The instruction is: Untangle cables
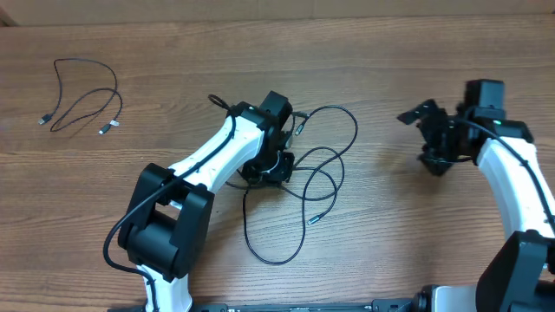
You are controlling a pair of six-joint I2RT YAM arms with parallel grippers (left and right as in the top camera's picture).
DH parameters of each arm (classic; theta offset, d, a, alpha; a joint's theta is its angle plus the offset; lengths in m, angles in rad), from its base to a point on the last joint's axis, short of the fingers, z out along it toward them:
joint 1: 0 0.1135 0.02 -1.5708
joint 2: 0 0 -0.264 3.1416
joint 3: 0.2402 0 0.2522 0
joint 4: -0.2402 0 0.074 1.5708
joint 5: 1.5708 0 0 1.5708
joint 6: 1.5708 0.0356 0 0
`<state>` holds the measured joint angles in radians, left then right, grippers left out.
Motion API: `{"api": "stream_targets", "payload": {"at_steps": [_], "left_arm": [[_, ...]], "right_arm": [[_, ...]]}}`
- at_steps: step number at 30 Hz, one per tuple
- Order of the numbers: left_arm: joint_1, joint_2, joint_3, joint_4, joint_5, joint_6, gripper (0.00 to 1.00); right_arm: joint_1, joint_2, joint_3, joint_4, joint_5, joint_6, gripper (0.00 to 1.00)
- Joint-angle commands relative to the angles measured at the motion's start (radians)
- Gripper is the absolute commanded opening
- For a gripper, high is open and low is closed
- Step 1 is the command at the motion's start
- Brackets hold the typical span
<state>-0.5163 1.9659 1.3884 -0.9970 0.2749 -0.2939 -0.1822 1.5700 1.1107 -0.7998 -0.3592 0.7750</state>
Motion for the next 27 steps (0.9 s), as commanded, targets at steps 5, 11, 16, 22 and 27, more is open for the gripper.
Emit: {"api": "stream_targets", "payload": {"at_steps": [5,11,16,22,27], "left_arm": [[-0.046,0.009,0.005,0.048,-0.006,-0.016,0.14],[-0.047,0.009,0.005,0.067,-0.14,-0.017,0.09],[-0.047,0.009,0.005,0.134,-0.159,-0.029,0.26],[-0.049,0.009,0.004,0.147,-0.16,-0.028,0.38],[-0.049,0.009,-0.008,0.164,-0.159,-0.028,0.82]], "right_arm": [[-0.038,-0.02,0.002,-0.014,0.033,0.003,1.0],[-0.038,-0.02,0.002,-0.014,0.033,0.003,1.0],[-0.038,-0.02,0.002,-0.014,0.033,0.003,1.0],[-0.038,-0.02,0.002,-0.014,0.033,0.003,1.0],[-0.038,-0.02,0.002,-0.014,0.033,0.003,1.0]]}}
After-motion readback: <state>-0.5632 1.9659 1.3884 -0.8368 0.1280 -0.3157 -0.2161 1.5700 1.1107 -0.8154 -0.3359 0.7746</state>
